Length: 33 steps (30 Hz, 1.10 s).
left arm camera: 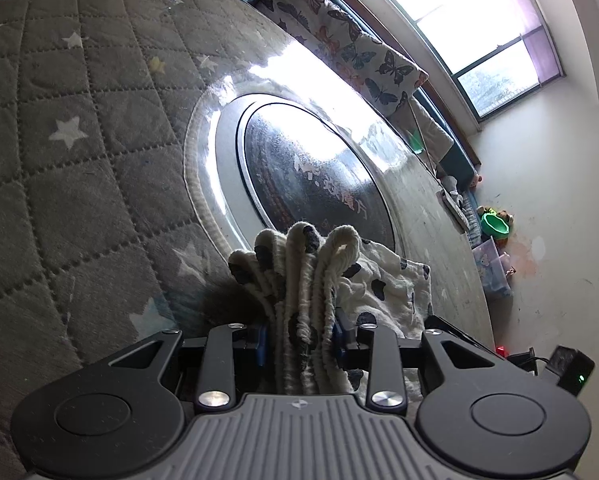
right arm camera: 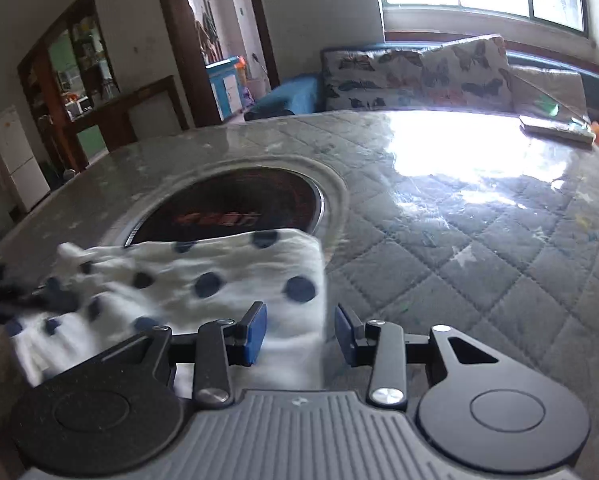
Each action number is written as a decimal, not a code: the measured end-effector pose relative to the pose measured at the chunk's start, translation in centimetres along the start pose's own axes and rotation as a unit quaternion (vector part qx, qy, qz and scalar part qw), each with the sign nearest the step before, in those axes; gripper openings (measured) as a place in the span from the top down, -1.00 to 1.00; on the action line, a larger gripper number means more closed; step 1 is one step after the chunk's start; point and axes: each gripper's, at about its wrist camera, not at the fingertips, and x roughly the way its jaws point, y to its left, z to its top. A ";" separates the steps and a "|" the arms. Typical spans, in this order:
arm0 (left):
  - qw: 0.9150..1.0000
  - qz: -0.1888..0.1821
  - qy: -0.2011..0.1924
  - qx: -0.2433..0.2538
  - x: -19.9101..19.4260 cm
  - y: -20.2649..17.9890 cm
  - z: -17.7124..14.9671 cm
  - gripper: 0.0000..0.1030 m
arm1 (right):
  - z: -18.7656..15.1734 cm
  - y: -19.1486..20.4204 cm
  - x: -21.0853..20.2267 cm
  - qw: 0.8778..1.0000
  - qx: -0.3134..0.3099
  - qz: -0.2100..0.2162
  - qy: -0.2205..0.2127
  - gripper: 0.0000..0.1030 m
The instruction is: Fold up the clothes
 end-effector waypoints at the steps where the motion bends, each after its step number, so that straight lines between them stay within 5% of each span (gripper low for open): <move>1: 1.000 0.000 0.001 0.001 0.0 0.0 0.0 0.34 | 0.2 -0.3 0.6 1.000 0.006 0.003 0.005 0.27; 7: 1.000 0.006 0.007 0.016 0.2 -0.4 0.1 0.33 | -0.1 -0.8 1.2 0.999 0.019 0.028 0.013 0.29; 12: 1.000 0.011 0.011 0.025 0.3 -0.6 0.3 0.33 | -0.4 -1.4 0.6 0.999 0.044 0.027 0.016 0.55; 18: 0.999 0.021 0.009 0.032 0.4 -1.1 0.3 0.35 | -0.7 -0.9 0.2 0.997 0.063 0.033 0.024 0.62; 20: 0.999 0.023 0.010 0.041 0.6 -1.8 0.5 0.36 | -0.8 -0.6 0.2 0.997 0.061 0.032 0.022 0.81; 33: 0.992 0.022 0.025 0.123 3.6 -8.8 2.7 0.40 | -0.2 0.6 -3.9 0.998 0.009 -0.018 -0.052 0.94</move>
